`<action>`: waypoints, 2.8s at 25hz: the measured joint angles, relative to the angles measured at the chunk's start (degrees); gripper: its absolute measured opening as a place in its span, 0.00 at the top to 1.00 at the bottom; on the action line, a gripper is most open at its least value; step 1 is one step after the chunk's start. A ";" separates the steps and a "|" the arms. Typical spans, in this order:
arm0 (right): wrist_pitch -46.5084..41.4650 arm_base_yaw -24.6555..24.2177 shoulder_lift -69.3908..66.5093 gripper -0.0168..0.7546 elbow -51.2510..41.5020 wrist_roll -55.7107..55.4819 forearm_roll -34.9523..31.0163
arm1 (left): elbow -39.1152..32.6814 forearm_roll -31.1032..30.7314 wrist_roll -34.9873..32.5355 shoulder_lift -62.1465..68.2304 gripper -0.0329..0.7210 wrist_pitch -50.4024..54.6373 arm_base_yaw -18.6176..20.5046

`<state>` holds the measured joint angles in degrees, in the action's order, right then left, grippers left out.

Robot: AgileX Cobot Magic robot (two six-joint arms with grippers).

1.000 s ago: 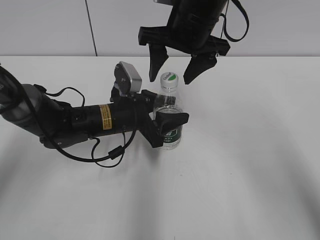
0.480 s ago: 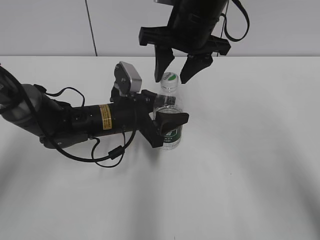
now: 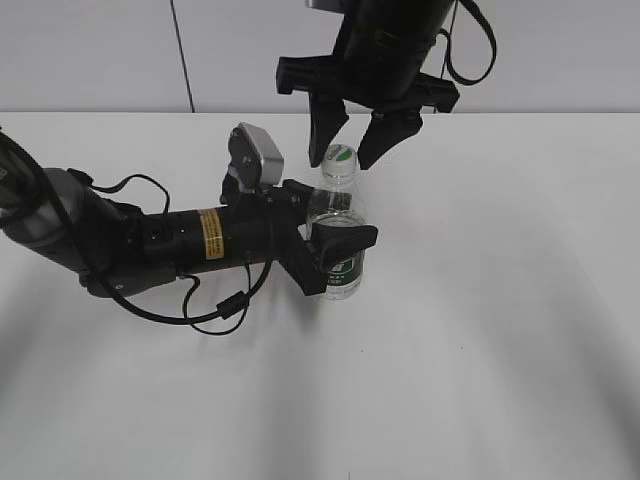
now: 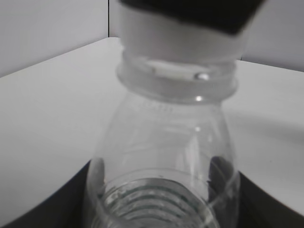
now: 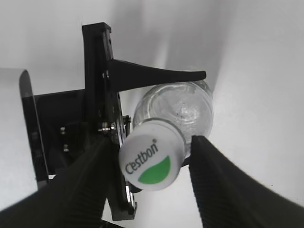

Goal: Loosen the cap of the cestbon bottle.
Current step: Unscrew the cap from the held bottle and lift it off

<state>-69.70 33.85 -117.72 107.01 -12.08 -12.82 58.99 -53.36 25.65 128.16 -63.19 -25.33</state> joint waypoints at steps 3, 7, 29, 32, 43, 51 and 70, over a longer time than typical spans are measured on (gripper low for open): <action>0.00 0.06 -0.41 0.45 0.00 -0.06 0.05 | 0.00 0.00 0.00 0.00 0.42 0.03 0.00; -0.02 0.06 -0.63 0.53 0.00 -0.06 0.05 | 0.00 0.00 0.00 0.00 0.42 0.03 0.00; -0.12 0.37 -0.58 0.58 0.18 38.16 1.79 | 0.06 0.05 0.00 0.00 0.42 0.21 0.00; -0.17 0.37 -0.53 0.58 0.23 46.15 1.74 | 0.06 -0.01 0.00 0.00 0.42 0.21 0.00; -0.23 0.37 -0.53 0.58 0.23 67.10 1.76 | 0.06 -0.23 -0.11 0.00 0.42 0.21 0.00; -0.40 0.37 -0.53 0.58 0.39 82.42 1.76 | 0.10 -0.90 -0.11 0.00 0.42 0.21 0.00; -0.52 0.46 1.89 0.59 0.17 85.24 2.97 | 0.10 -1.28 -0.16 -0.18 0.42 0.41 0.00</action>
<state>-70.22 34.31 -115.83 107.18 73.16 -9.85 59.09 -54.64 25.49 127.98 -62.79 -25.33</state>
